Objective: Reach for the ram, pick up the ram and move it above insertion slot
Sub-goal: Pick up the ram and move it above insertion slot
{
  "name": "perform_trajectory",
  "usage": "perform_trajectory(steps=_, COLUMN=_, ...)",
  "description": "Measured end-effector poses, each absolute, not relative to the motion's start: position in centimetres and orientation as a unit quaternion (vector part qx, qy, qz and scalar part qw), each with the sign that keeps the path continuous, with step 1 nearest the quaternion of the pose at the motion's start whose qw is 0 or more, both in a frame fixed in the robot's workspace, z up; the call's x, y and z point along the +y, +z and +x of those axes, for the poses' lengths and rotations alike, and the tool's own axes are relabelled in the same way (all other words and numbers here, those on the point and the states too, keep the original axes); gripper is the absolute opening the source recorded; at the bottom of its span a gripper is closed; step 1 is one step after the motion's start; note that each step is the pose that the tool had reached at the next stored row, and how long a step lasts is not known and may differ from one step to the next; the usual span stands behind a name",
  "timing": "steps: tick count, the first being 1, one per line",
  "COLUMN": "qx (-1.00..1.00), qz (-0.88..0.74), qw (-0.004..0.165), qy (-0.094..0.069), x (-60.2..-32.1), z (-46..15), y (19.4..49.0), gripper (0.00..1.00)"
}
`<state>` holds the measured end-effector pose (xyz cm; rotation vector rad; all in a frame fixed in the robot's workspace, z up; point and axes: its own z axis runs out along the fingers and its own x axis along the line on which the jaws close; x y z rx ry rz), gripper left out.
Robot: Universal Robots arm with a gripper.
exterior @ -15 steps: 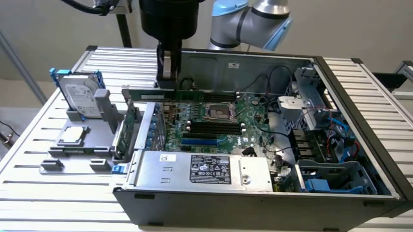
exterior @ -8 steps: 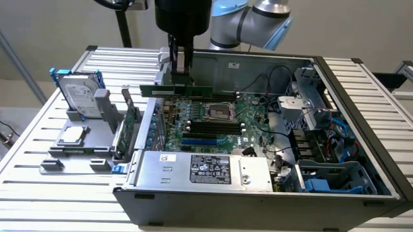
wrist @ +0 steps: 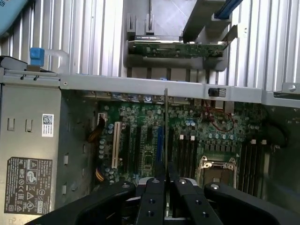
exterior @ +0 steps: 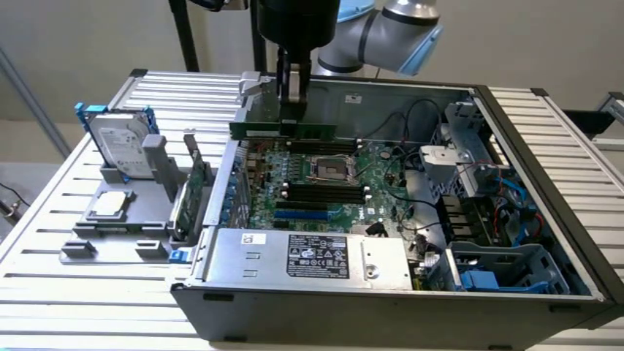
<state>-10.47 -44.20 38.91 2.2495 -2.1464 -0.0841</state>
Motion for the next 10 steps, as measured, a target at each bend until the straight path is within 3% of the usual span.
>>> perform_trajectory(steps=10, qx=-0.690, qz=0.723, qw=0.016, qy=-0.027, x=-43.3, z=-7.3, y=38.9, gripper=0.13)
